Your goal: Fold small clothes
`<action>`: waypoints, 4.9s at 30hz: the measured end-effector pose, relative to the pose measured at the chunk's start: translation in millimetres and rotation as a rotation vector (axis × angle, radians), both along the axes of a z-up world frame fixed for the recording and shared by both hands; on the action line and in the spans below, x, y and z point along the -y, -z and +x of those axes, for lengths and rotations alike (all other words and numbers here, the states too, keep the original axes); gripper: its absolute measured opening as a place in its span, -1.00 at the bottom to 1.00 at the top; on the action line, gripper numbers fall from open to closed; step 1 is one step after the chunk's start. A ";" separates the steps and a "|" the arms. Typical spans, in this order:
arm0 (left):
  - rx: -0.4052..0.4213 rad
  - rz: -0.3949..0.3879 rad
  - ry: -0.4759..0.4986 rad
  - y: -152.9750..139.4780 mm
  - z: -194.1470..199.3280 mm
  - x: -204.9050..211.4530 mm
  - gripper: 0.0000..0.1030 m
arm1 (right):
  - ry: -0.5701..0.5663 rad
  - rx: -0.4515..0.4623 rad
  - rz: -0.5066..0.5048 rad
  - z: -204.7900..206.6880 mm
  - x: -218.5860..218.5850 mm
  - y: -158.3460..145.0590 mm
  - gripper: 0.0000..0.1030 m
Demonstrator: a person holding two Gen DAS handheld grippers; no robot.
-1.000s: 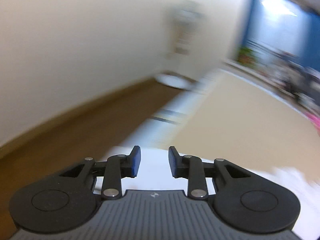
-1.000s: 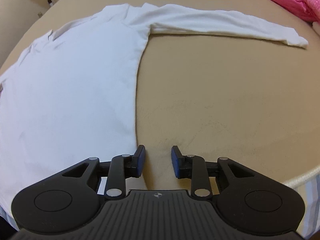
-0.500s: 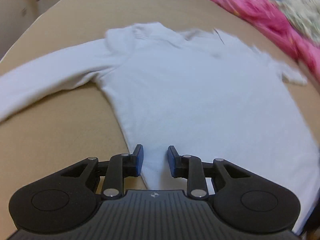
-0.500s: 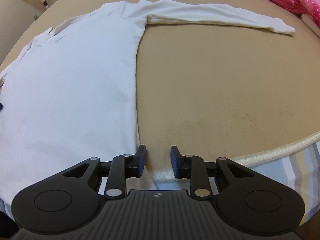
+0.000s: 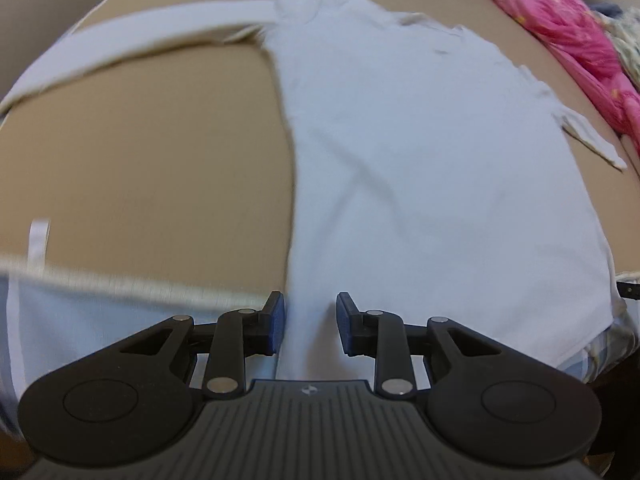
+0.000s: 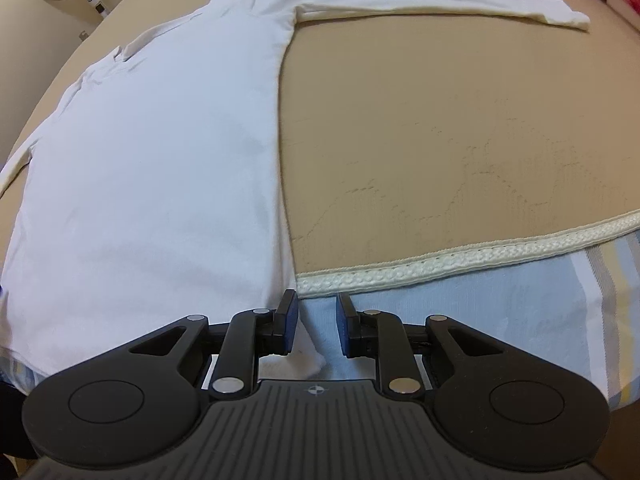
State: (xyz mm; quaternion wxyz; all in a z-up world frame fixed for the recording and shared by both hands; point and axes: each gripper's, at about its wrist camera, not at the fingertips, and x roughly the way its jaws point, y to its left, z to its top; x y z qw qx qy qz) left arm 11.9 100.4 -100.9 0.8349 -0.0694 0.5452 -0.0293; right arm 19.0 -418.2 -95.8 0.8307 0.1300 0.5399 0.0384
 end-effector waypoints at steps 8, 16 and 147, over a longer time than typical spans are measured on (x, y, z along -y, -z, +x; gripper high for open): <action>-0.048 -0.028 -0.063 9.2 -21.2 -12.9 -0.39 | 0.082 0.069 0.084 -5.0 11.2 -17.0 -0.19; -0.055 -0.006 -0.054 10.8 -17.5 -10.0 -0.68 | -0.015 -0.006 0.011 -3.1 -7.1 -1.9 -0.18; 0.244 -0.030 -0.054 -15.2 34.4 66.0 0.51 | 0.947 0.488 0.245 233.0 274.5 69.1 -0.93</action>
